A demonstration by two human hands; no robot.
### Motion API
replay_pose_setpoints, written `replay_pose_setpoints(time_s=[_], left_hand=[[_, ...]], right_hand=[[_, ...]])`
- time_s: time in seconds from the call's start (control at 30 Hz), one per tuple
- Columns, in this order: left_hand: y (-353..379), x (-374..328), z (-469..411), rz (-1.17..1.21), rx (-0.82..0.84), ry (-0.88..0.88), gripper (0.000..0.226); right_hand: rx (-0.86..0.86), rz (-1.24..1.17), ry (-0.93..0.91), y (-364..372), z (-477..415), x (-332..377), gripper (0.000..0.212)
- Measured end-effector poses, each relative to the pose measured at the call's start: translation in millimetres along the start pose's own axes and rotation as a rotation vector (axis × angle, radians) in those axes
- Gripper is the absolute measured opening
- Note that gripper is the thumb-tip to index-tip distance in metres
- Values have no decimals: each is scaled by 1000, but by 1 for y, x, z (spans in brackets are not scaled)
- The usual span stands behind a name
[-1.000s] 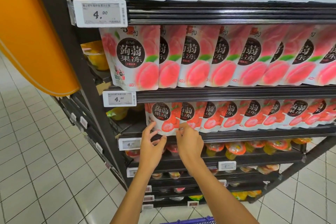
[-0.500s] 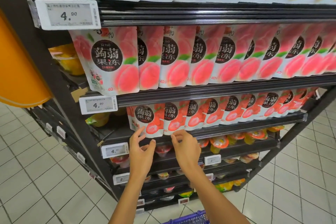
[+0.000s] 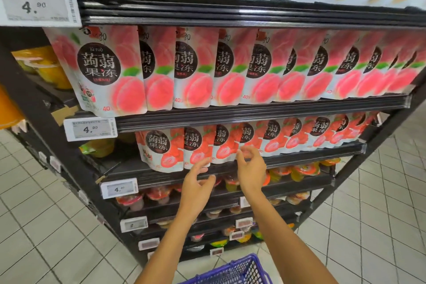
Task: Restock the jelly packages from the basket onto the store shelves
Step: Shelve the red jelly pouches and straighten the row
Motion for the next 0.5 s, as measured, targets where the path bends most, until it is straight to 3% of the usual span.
replay_pose_setpoints(time_s=[0.33, 0.5], left_hand=[[60, -10, -9, -45, -62, 20, 48], [73, -7, -6, -60, -124, 1, 49]], right_hand=[[103, 149, -71, -9, -27, -7, 21], [100, 73, -109, -17, -32, -17, 15]])
Point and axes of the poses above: each hand's wrist, its own z-axis away from the middle knuckle, its own y-axis out of the palm, x = y × z, the point moved 1 cm from there along -z, towards the middle knuckle, and after that the axes turned 10 degrees about y, right-handed, at the moved point
